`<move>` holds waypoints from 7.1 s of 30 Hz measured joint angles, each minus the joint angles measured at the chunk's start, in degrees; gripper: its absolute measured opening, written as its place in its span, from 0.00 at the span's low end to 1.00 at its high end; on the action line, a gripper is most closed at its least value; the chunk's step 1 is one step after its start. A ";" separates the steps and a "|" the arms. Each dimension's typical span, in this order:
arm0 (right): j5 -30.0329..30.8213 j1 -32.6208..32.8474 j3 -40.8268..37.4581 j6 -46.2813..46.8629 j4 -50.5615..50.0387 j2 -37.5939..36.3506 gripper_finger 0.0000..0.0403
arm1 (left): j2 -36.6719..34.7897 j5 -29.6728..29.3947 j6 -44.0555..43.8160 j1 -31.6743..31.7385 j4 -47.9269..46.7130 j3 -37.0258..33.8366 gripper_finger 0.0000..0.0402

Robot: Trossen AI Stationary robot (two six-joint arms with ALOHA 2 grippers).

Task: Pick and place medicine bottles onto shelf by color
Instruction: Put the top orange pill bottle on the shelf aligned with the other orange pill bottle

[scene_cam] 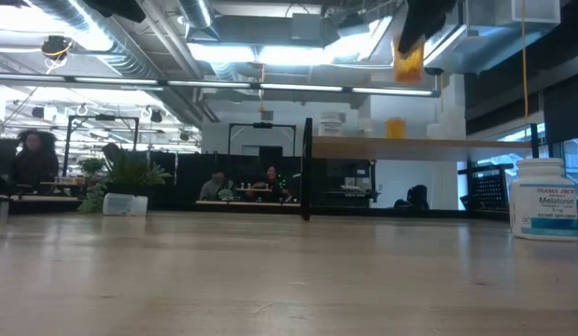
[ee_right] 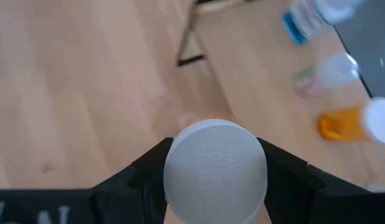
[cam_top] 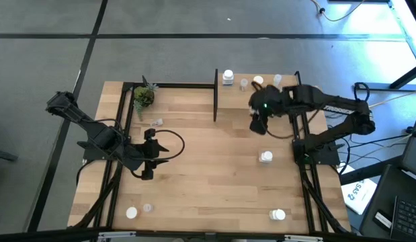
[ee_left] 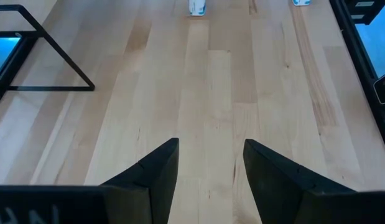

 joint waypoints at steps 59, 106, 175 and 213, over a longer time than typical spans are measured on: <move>-1.71 -24.45 -15.10 -8.92 17.89 0.66 0.50 | 0.00 0.00 -3.19 0.00 0.02 0.00 0.43; -1.69 -24.46 -15.19 -10.44 18.17 0.88 0.50 | 0.00 0.00 -3.61 0.00 0.04 0.00 0.43; -1.28 -17.12 -1.11 -13.33 2.01 0.26 0.45 | 0.00 0.02 -3.56 -0.01 0.04 0.00 0.43; 1.78 -14.30 -23.71 -16.59 20.62 -4.52 0.01 | -0.01 -2.23 -3.13 -0.01 2.95 0.00 0.43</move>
